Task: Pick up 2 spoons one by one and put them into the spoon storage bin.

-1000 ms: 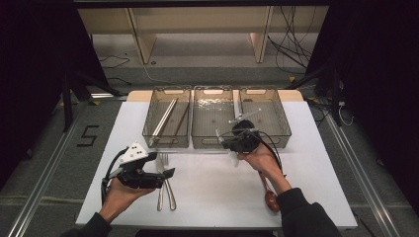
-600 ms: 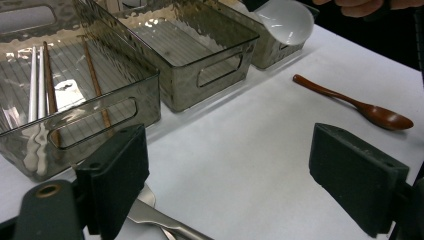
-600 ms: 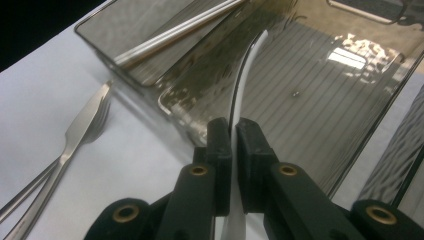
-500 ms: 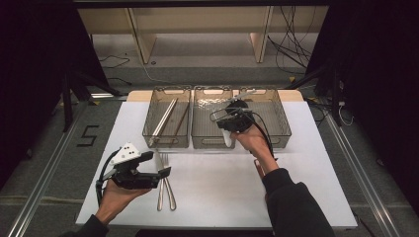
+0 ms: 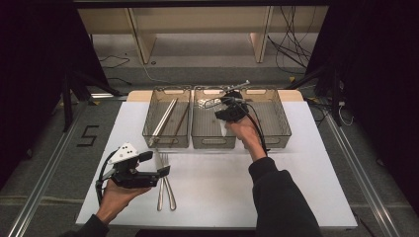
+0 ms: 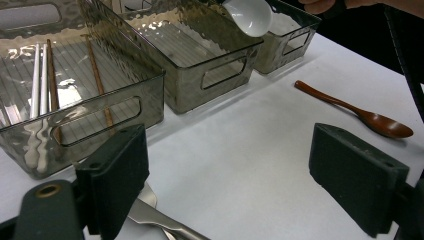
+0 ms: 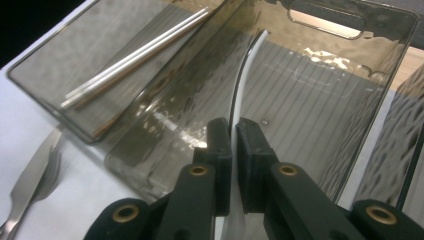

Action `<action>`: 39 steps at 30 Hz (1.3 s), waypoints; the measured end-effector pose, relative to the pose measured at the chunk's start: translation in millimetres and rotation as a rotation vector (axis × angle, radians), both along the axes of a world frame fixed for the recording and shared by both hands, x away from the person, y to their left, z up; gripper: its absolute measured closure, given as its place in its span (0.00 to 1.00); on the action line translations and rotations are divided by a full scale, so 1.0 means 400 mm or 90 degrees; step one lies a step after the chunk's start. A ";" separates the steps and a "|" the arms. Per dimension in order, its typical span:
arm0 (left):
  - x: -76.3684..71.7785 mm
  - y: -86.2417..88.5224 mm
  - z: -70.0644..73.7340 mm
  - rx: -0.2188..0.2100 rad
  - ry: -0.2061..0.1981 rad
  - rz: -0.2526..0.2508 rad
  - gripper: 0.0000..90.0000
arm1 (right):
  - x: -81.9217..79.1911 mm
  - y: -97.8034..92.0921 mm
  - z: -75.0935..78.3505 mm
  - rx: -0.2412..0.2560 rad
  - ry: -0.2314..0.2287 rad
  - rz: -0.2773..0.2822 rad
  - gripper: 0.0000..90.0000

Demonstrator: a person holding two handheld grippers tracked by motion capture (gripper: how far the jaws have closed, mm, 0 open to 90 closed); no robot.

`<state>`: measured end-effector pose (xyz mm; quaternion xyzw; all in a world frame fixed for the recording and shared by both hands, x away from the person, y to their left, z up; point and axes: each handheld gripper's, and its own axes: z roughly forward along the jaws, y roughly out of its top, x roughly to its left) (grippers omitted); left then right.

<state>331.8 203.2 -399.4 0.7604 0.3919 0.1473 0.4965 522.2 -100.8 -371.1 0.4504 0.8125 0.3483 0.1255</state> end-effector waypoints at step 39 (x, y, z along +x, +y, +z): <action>0.000 -0.003 -0.004 0.003 0.001 -0.007 0.17 | 0.021 -0.006 0.008 -0.008 0.008 0.002 0.60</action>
